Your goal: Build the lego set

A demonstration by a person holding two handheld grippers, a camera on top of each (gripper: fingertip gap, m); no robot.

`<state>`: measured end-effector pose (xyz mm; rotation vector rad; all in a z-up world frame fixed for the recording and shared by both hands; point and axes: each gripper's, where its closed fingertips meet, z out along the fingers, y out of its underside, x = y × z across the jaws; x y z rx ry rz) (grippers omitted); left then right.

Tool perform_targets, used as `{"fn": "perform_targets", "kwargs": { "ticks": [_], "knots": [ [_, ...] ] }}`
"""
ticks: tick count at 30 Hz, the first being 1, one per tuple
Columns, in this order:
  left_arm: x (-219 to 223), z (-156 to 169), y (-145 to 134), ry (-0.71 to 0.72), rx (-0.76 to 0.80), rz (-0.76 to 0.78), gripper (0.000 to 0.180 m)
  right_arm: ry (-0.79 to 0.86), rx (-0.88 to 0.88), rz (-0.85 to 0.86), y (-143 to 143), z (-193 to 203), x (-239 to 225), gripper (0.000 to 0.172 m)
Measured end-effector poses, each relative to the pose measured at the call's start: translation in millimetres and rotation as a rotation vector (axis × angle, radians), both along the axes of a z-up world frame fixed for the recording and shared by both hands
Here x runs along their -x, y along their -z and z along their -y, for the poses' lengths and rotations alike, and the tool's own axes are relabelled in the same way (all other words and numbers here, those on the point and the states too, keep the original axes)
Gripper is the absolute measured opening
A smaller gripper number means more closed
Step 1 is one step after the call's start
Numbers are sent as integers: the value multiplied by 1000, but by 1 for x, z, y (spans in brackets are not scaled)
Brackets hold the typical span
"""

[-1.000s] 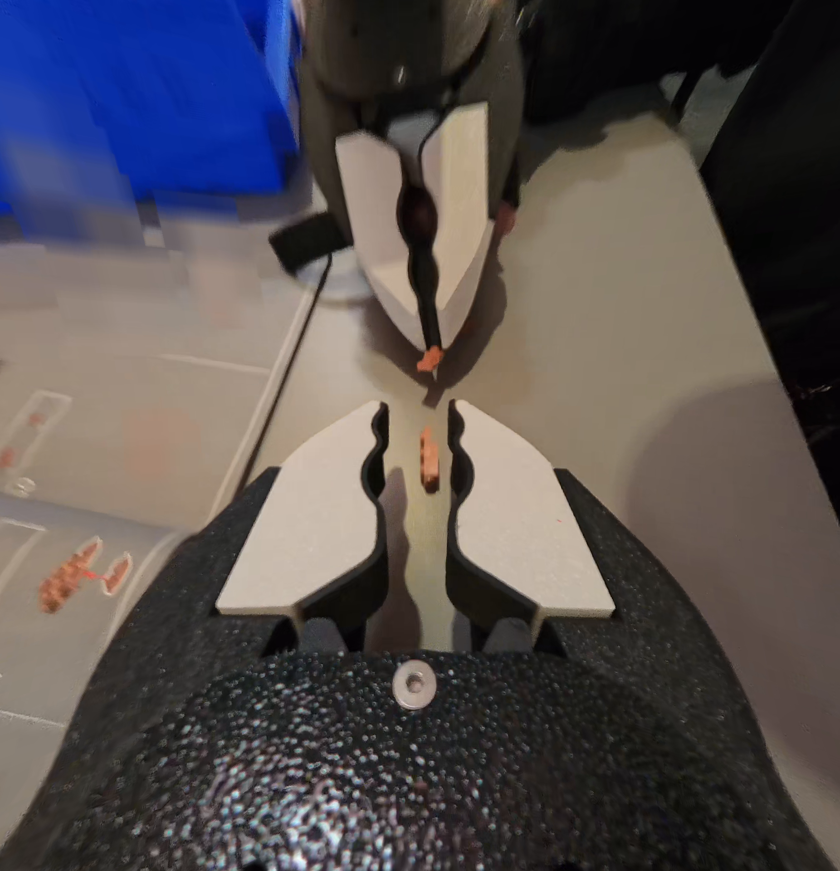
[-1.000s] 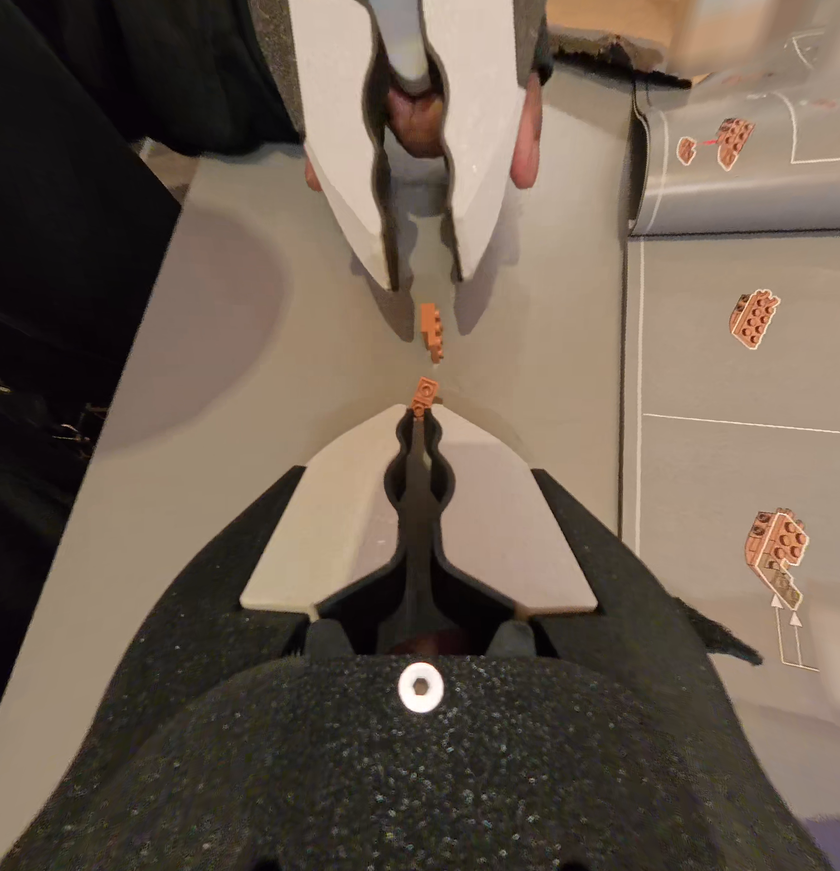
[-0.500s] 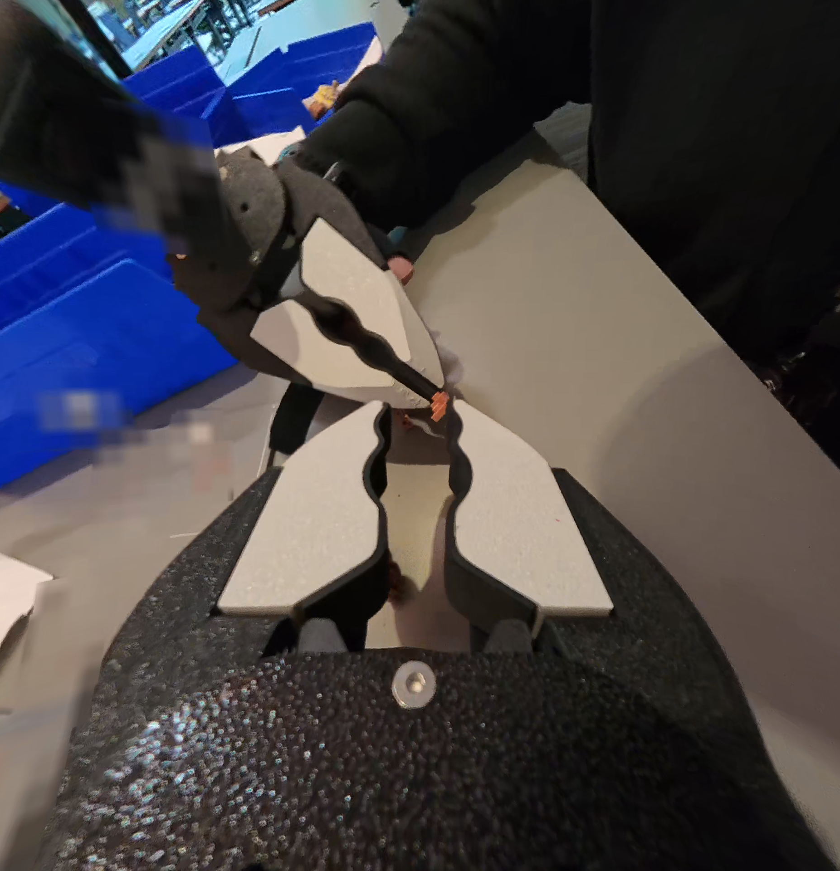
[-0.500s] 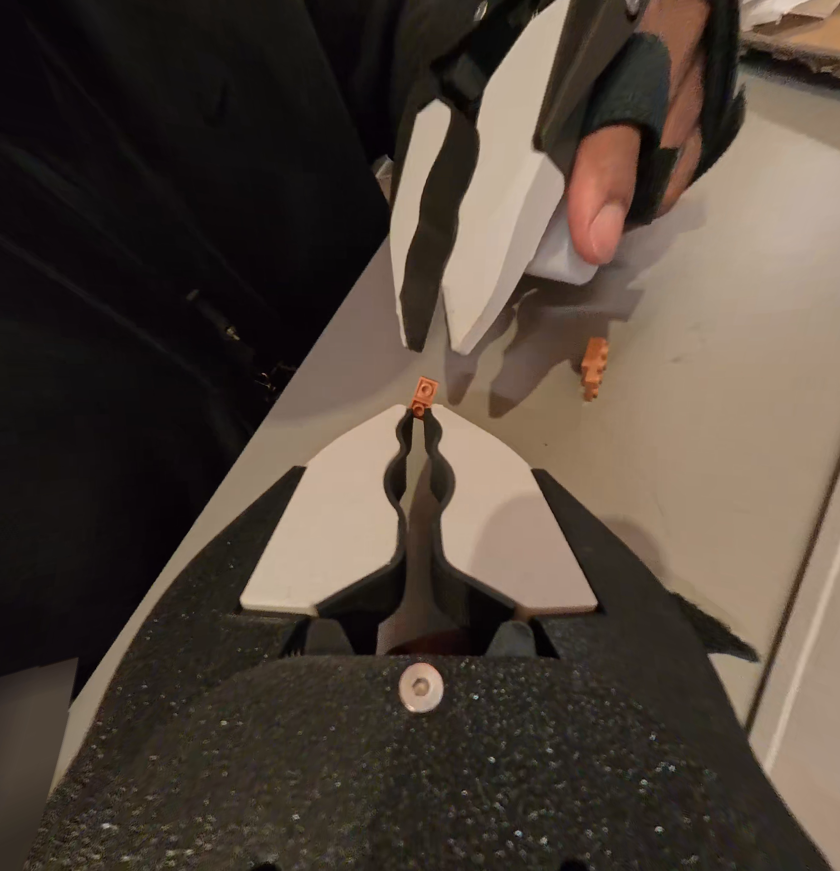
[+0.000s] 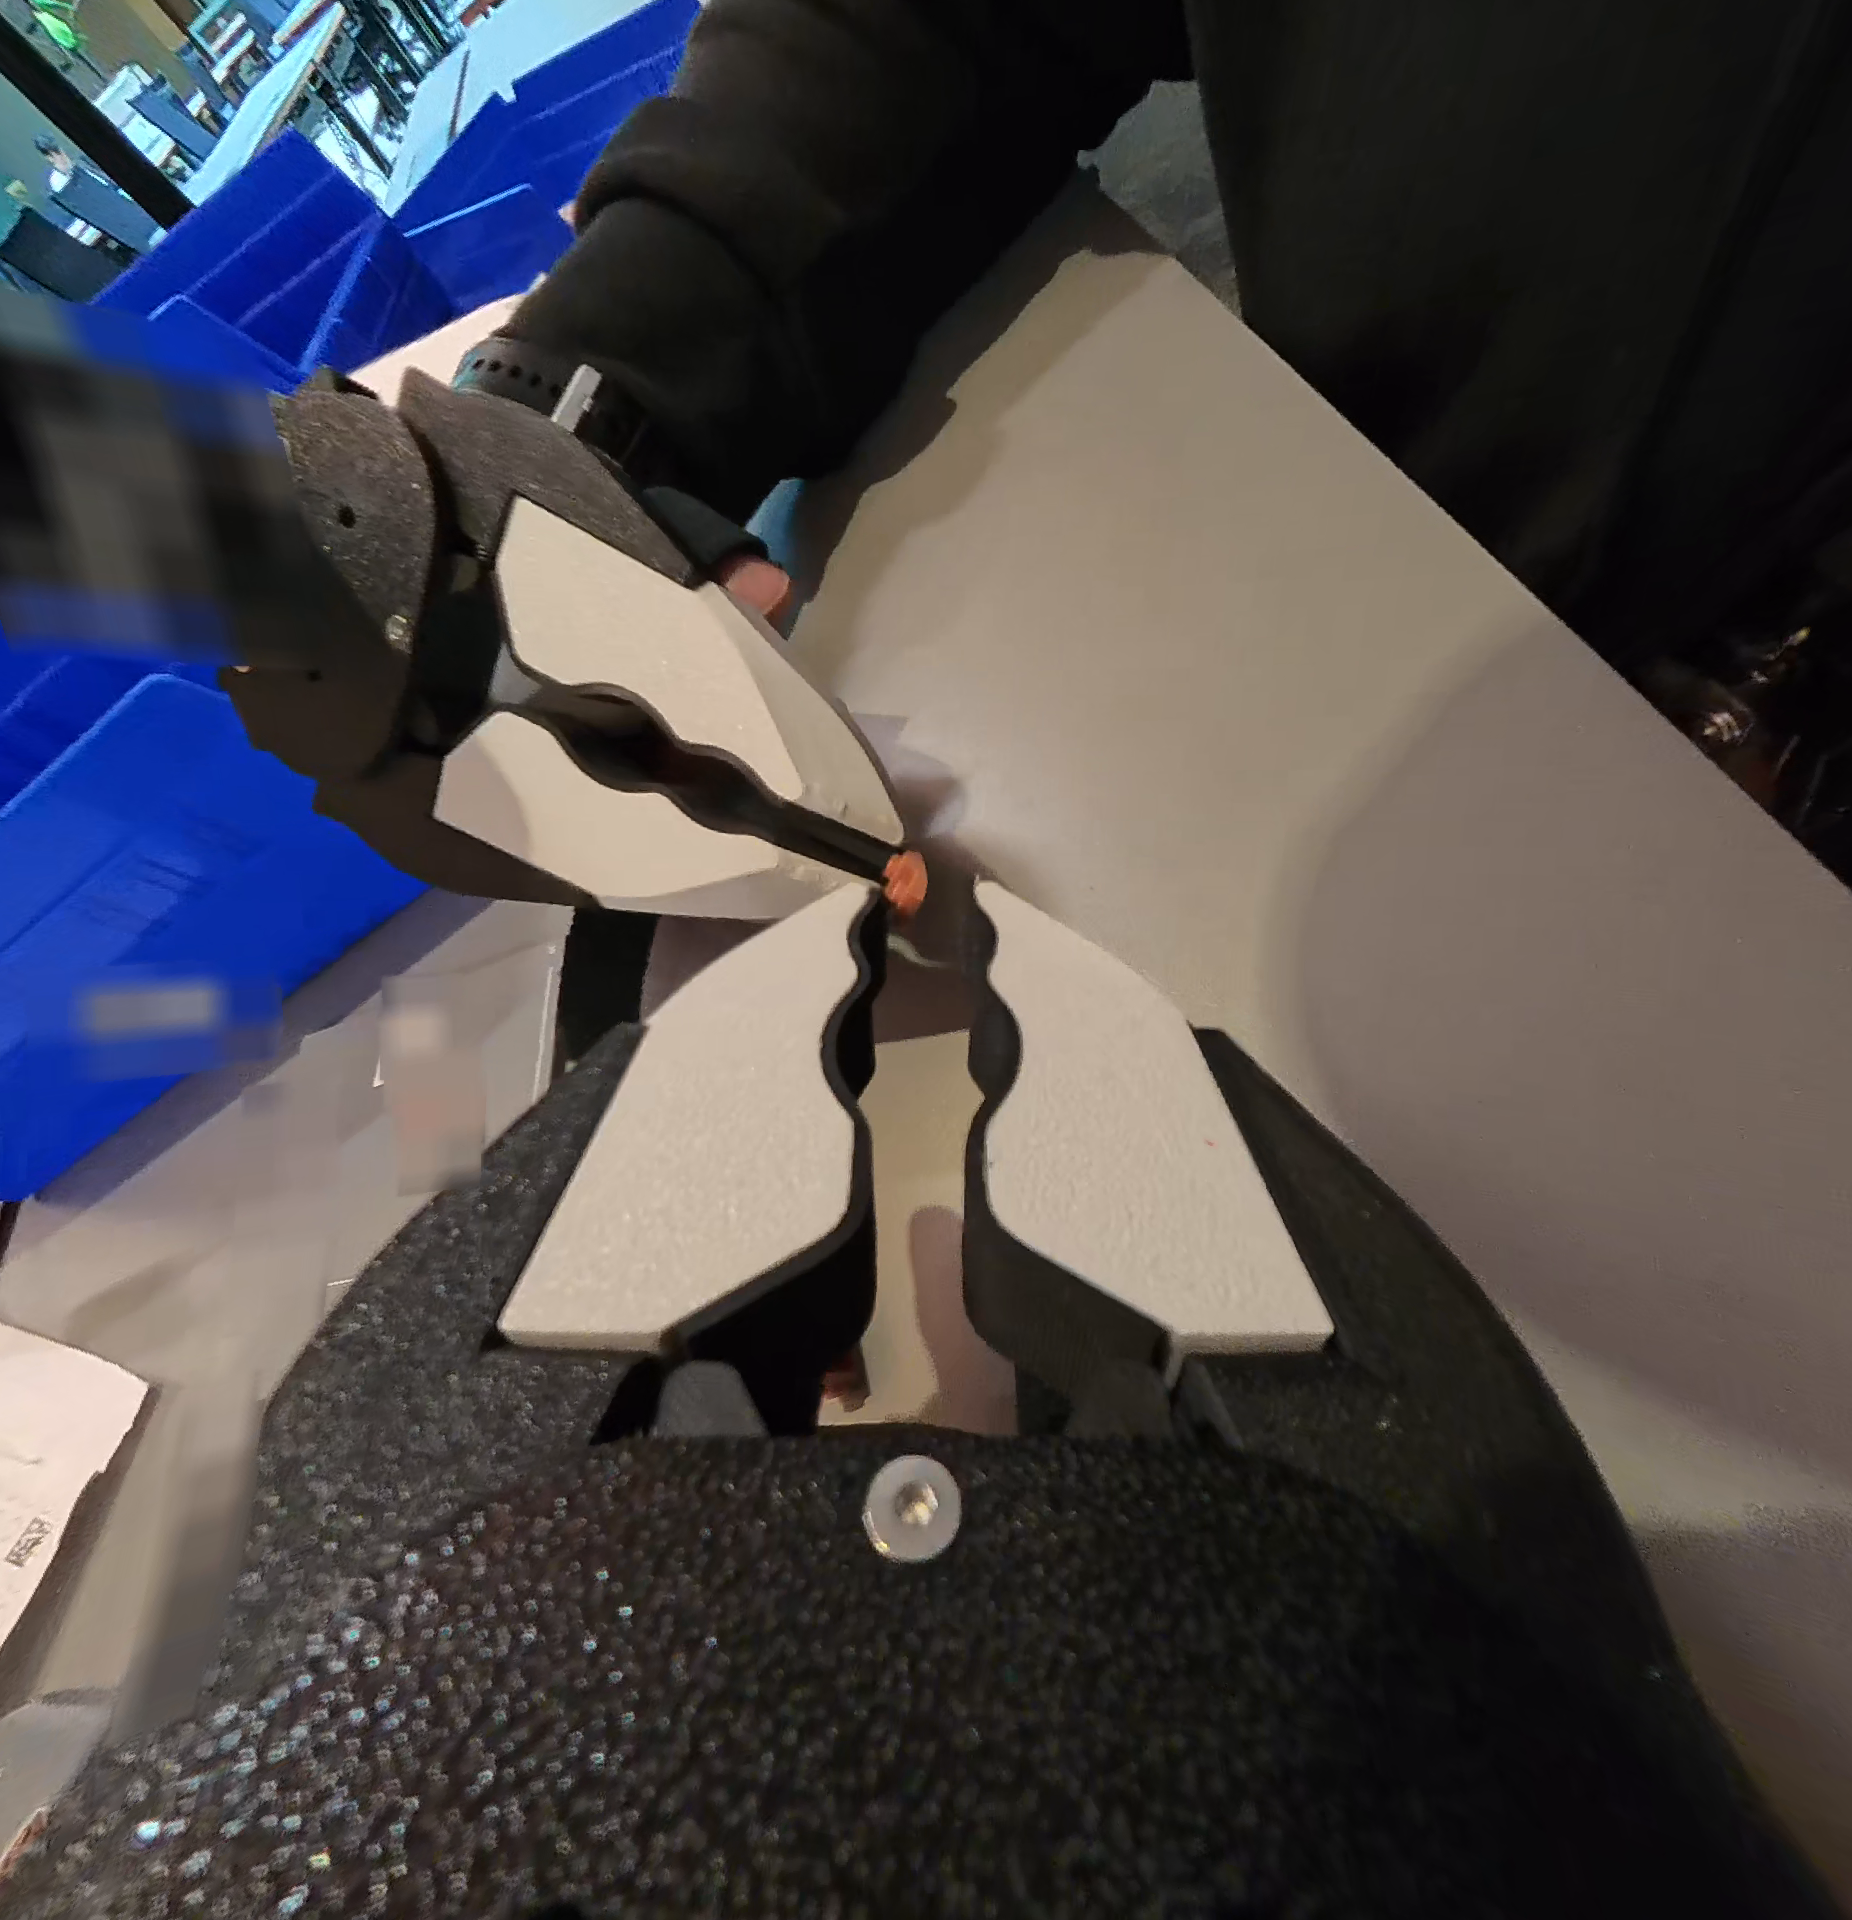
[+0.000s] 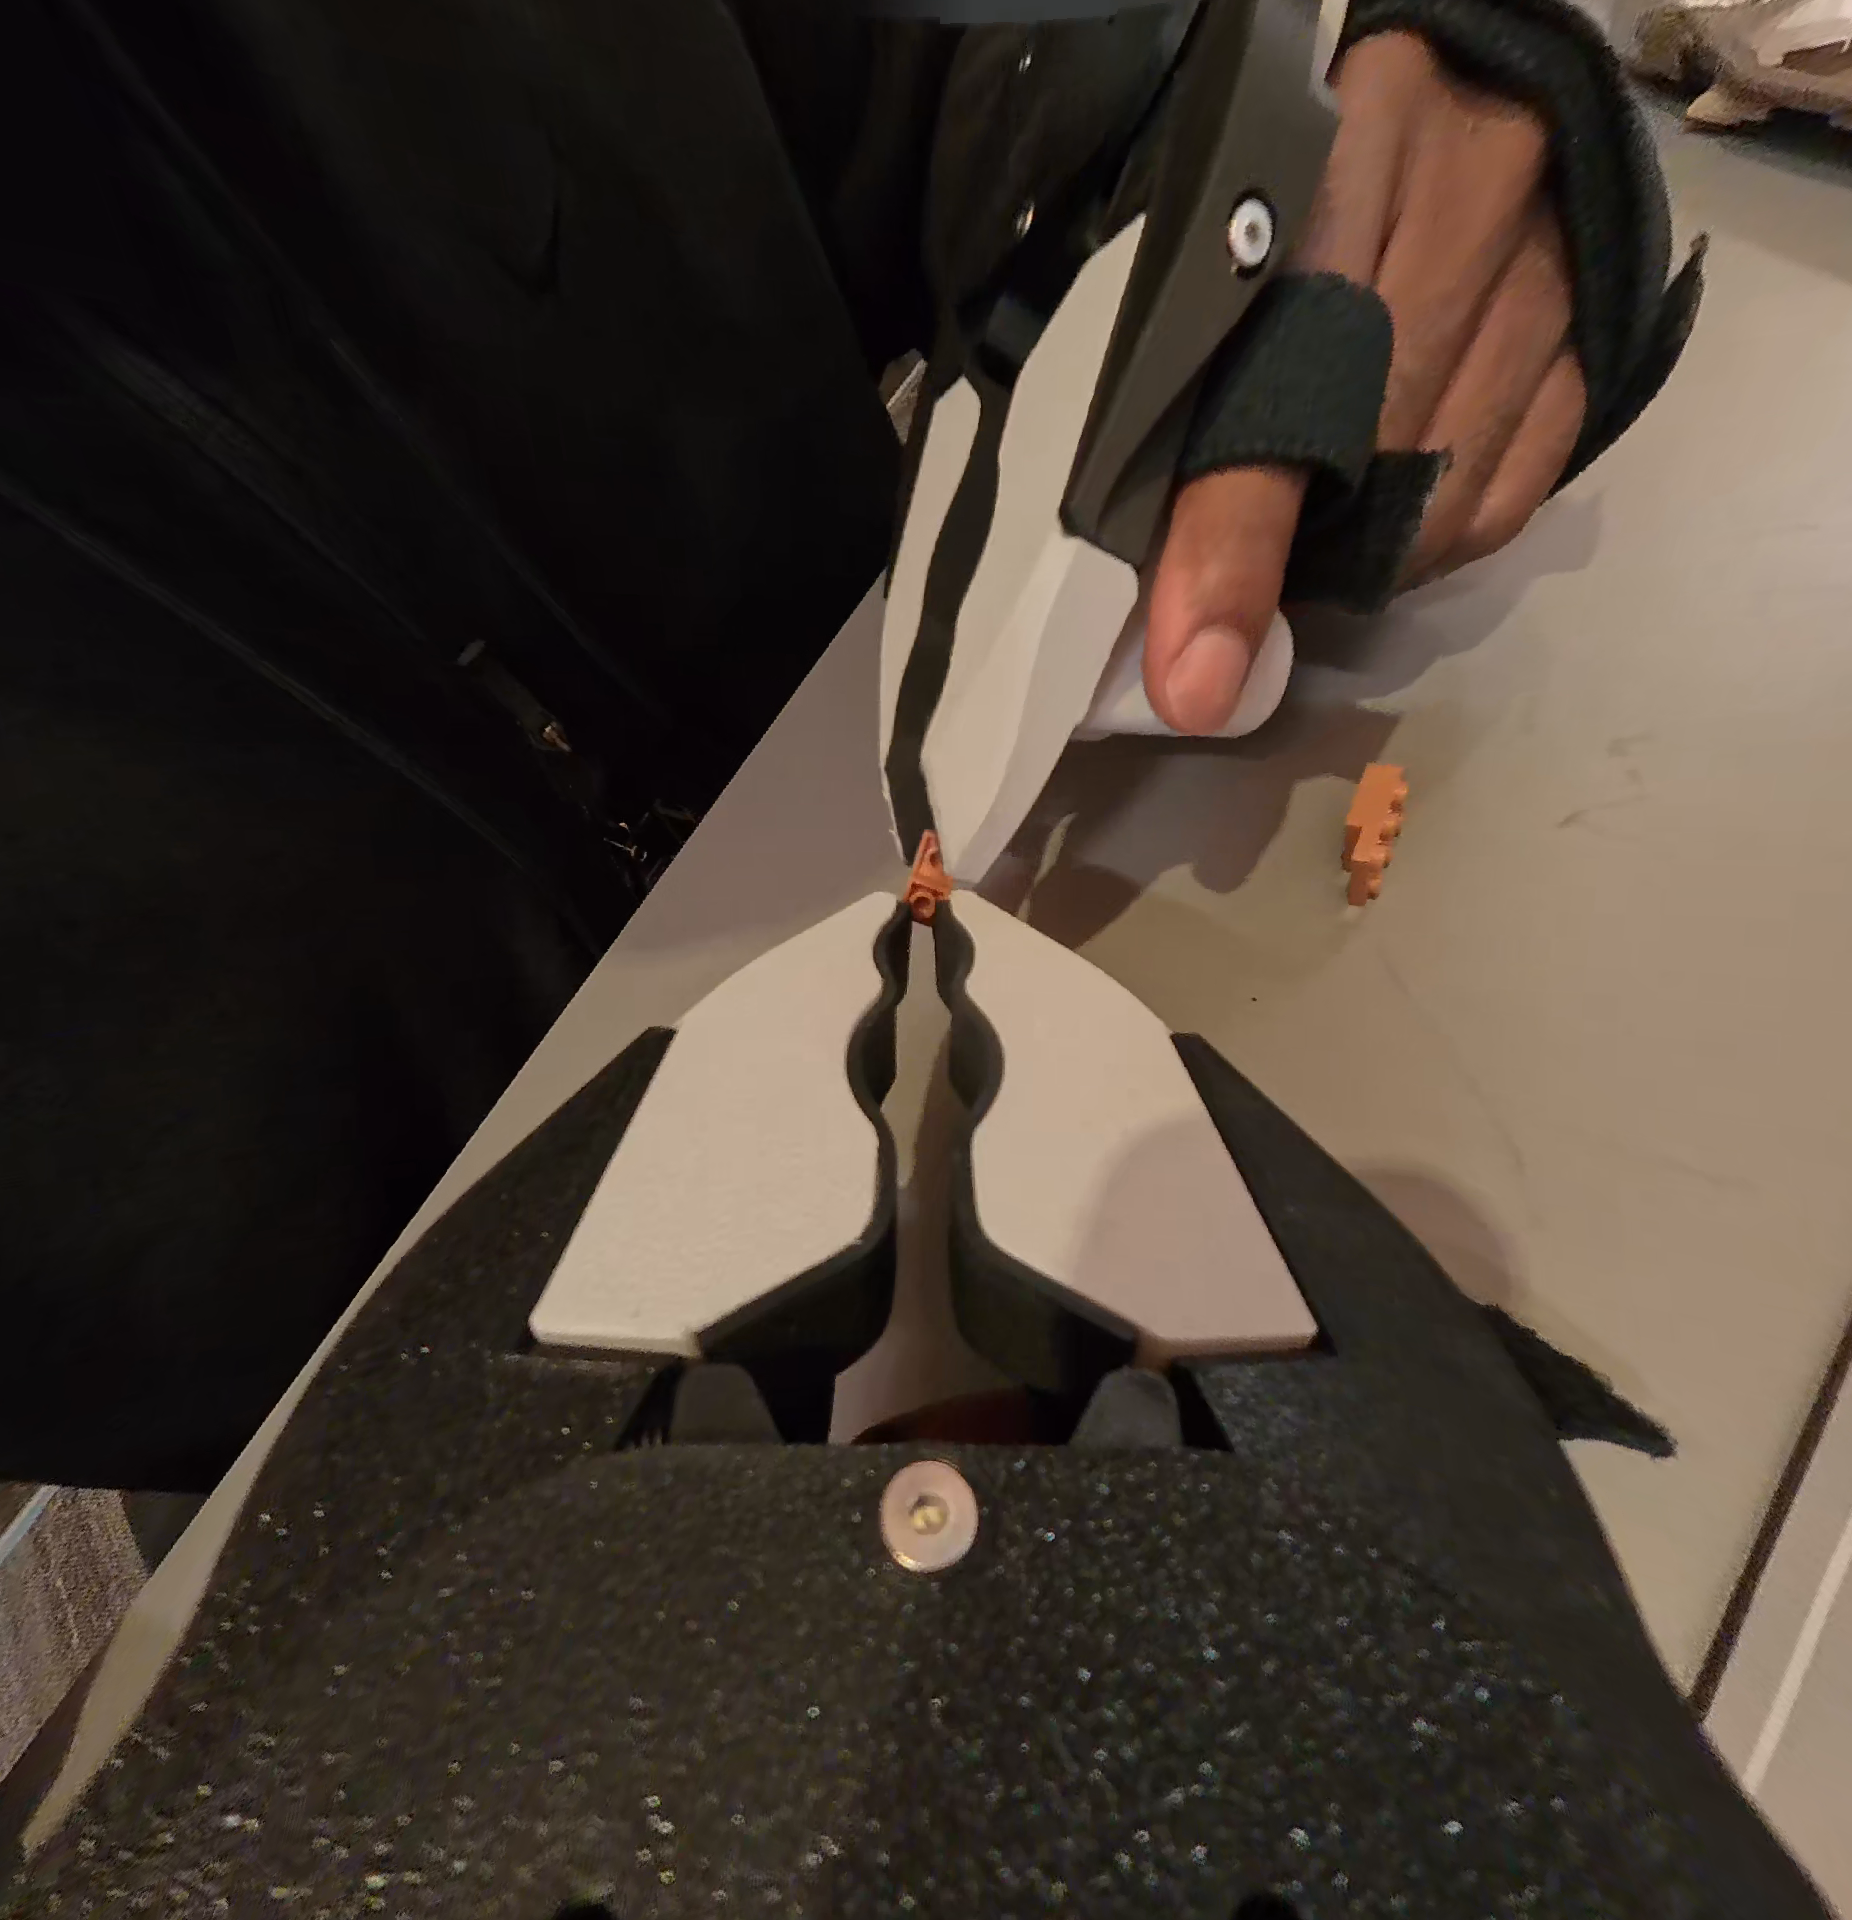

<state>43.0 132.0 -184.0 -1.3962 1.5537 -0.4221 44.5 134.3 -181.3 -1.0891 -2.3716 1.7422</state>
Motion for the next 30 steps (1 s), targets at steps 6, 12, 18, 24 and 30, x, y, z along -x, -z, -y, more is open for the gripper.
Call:
{"fn": "perform_targets", "kwargs": {
  "ticks": [6,12,18,24,30],
  "knots": [
    [0,-2,0,-23,78,31,5,19,-10,-10,1,-1,1,5],
    [14,-17,-22,-126,274,248,4,232,11,-173,-17,-23,11,10],
    [25,-30,-36,-192,381,415,4,390,-157,-369,-23,-34,27,14],
    [30,-37,-31,-245,366,402,4,458,-201,-450,-28,-37,35,14],
    [29,-38,-29,-250,369,392,4,469,-251,-450,-24,-37,39,6]
  ]
}}
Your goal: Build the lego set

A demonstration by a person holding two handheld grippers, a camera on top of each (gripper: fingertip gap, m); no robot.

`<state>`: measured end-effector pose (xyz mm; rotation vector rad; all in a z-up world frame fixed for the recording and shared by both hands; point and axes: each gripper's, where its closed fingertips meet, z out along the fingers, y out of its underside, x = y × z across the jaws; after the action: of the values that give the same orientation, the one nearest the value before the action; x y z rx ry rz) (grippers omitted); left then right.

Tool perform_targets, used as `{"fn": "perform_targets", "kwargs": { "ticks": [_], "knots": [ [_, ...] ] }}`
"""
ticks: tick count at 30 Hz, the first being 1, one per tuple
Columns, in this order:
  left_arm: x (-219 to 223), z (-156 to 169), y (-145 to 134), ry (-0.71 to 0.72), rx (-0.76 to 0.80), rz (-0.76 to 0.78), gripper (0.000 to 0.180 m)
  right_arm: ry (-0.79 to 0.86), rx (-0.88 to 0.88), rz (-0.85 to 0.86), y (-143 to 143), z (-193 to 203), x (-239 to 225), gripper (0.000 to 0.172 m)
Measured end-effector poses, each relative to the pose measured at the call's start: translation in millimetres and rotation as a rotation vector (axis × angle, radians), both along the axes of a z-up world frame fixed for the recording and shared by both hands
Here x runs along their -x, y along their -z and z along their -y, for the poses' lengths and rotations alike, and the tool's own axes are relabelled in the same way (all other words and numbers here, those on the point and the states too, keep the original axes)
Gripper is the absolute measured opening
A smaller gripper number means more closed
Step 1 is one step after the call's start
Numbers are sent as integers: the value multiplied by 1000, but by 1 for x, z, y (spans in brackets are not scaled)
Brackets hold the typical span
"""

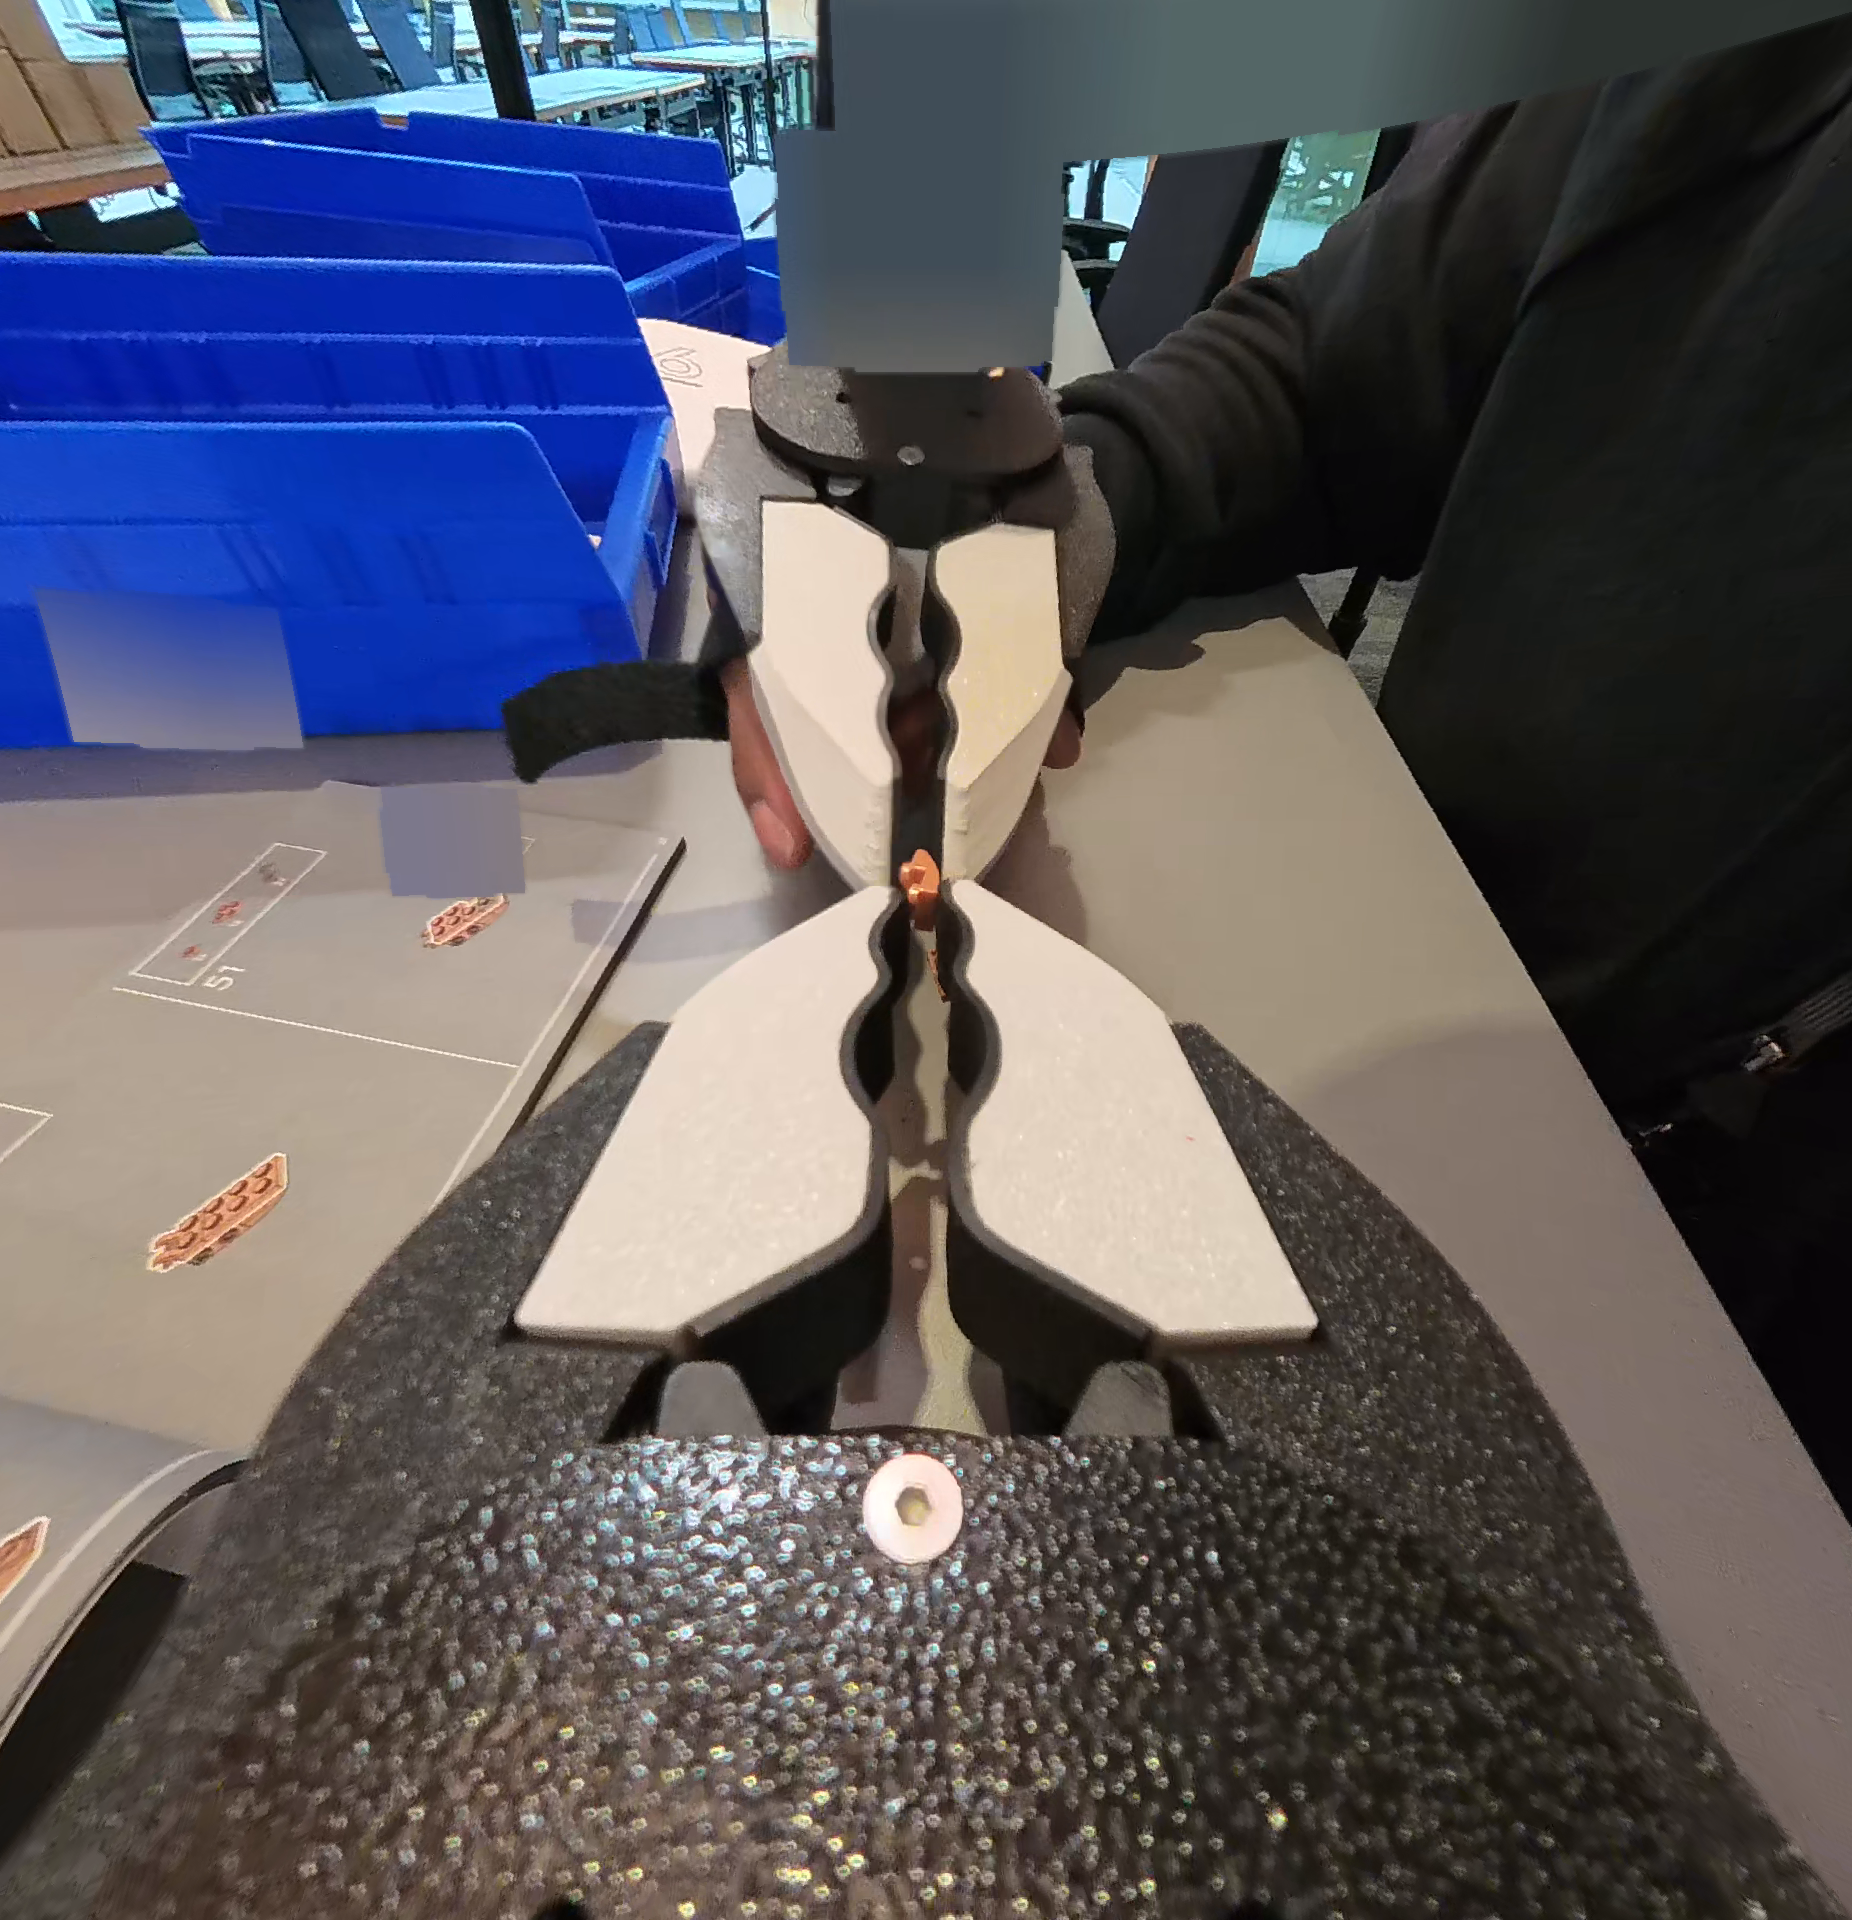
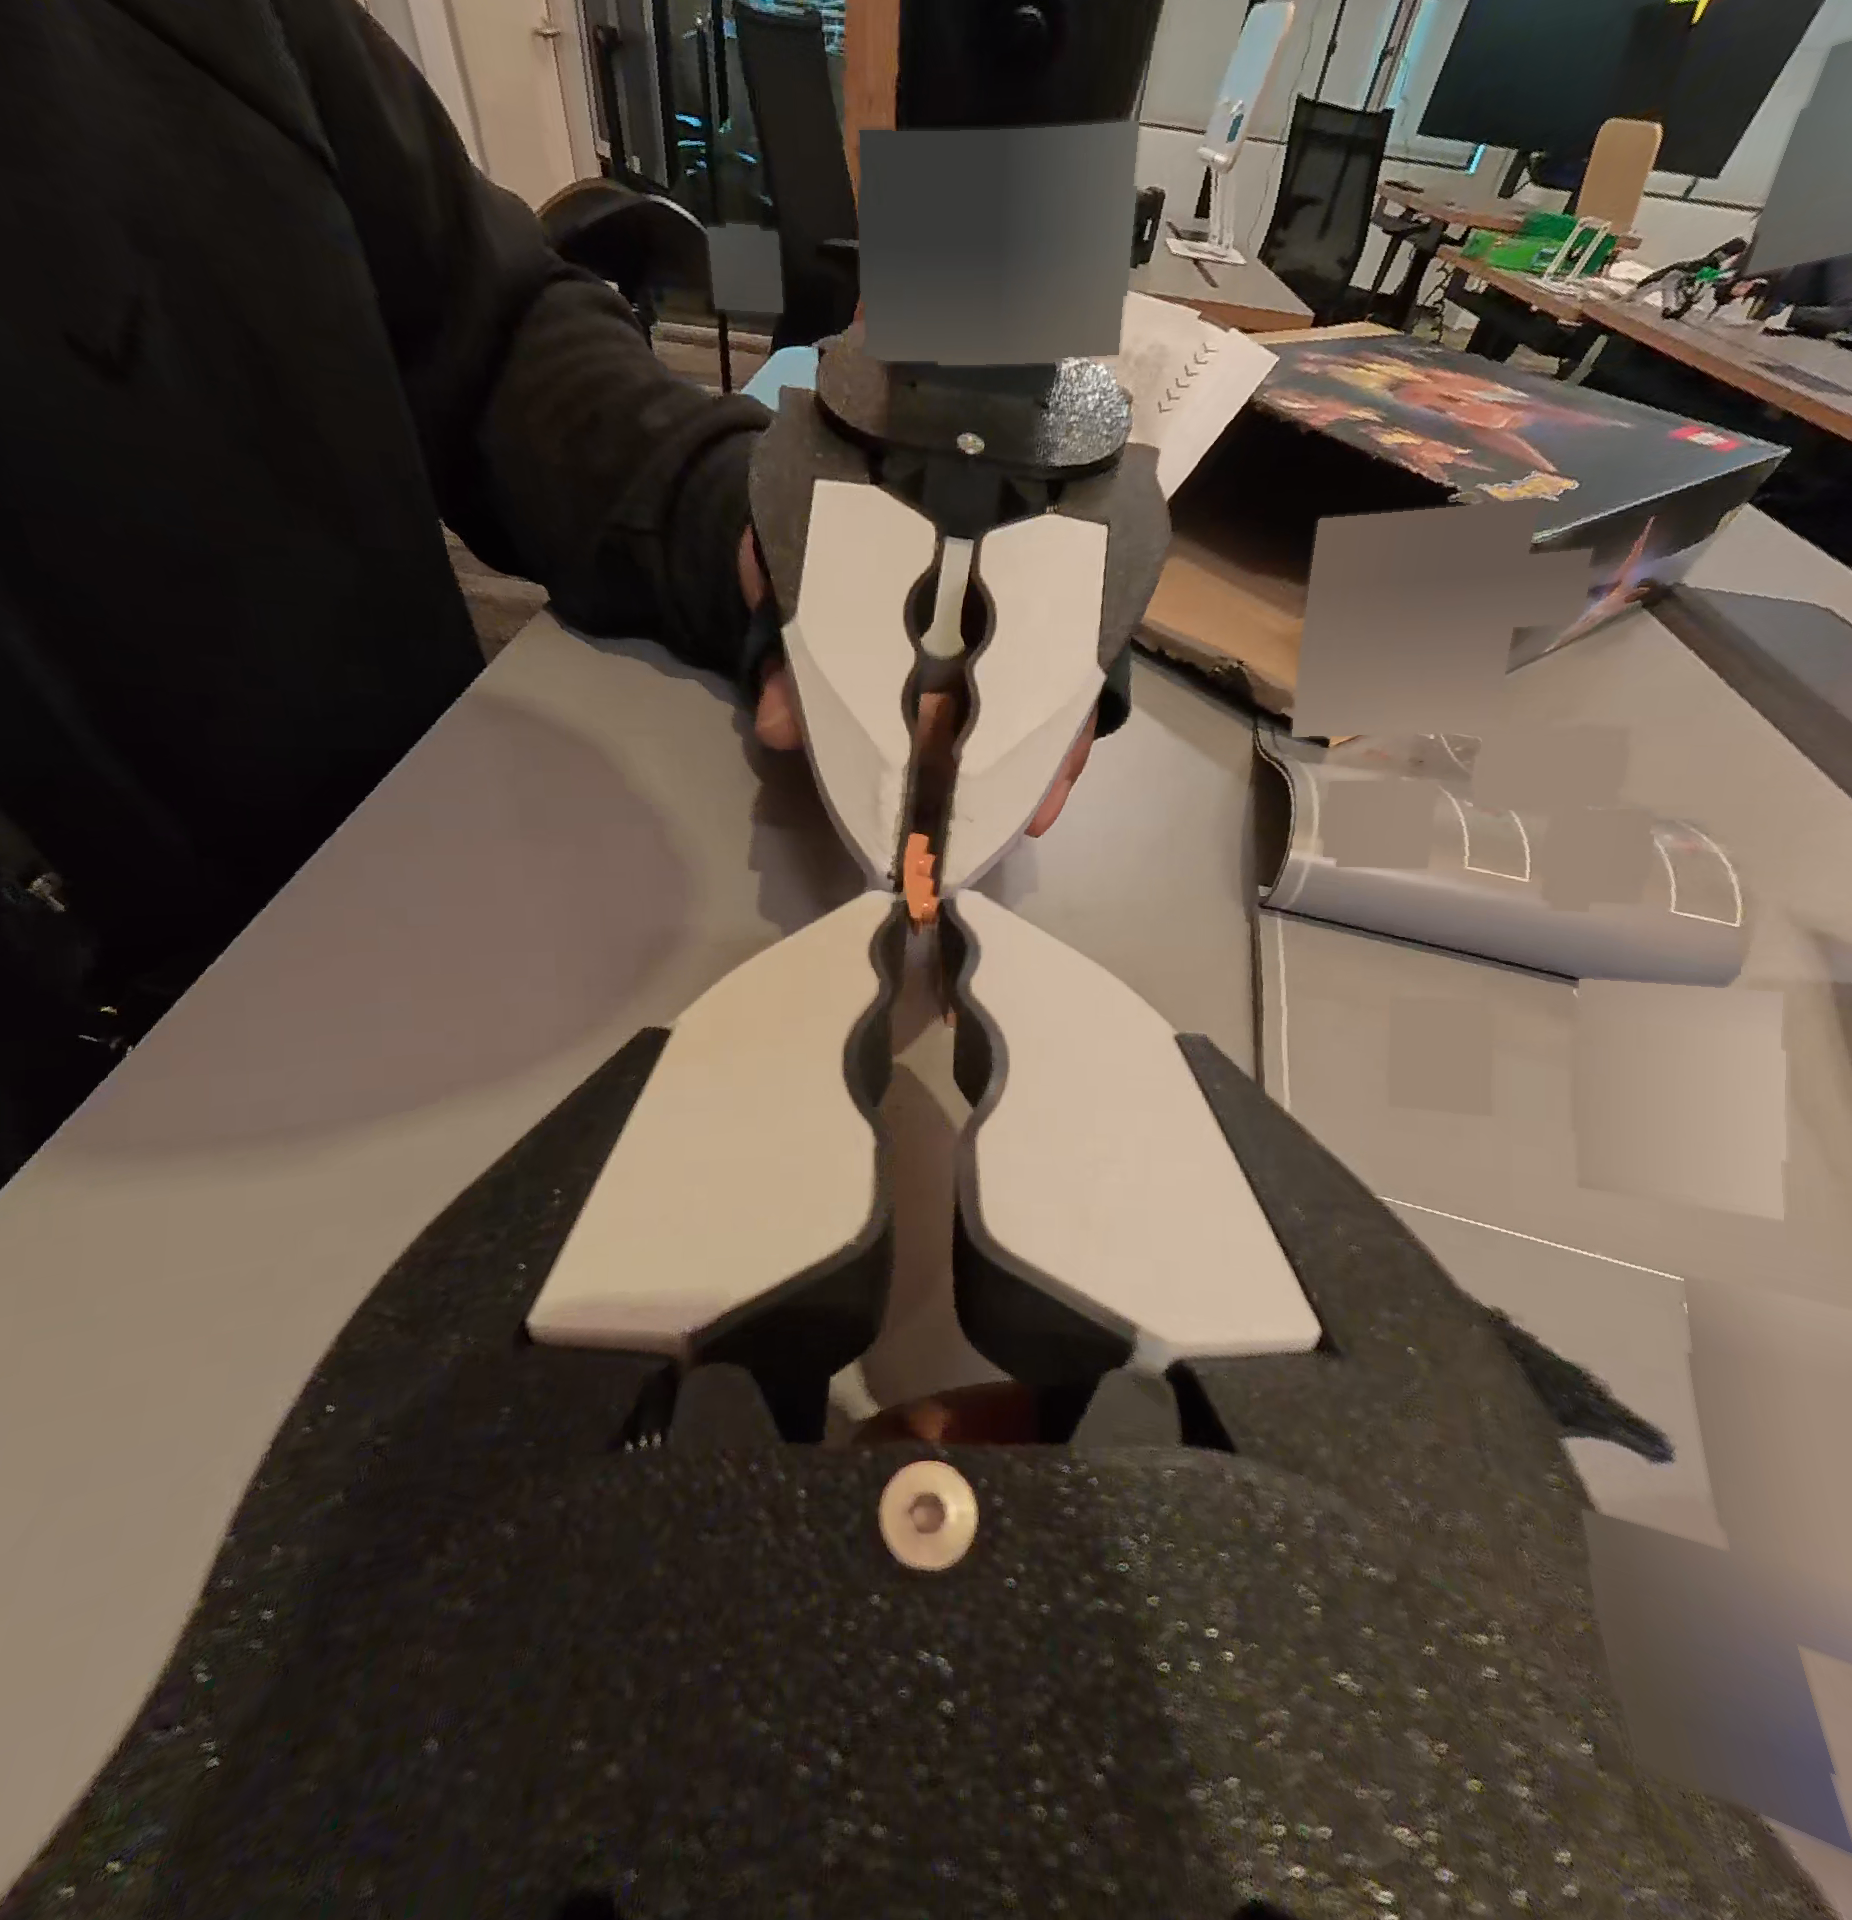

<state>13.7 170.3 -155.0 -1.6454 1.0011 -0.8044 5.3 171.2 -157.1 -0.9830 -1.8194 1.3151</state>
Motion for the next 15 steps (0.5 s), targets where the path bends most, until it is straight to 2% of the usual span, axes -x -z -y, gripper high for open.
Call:
{"fn": "perform_targets", "kwargs": {
  "ticks": [4,6,8,10,15],
  "knots": [
    [0,1,1,10,4,-9,5,-16,8,2,0,0,-1,5],
    [4,0,6,12,-5,-59,14,-23,8,20,2,0,-2,5],
    [13,-1,13,16,-14,-141,26,-18,-14,45,6,-3,-2,5],
    [26,0,27,22,2,-251,30,-15,-46,82,13,-5,-3,5],
    [46,2,59,26,69,-478,27,-3,-85,164,26,-7,-2,5]
  ]
}}
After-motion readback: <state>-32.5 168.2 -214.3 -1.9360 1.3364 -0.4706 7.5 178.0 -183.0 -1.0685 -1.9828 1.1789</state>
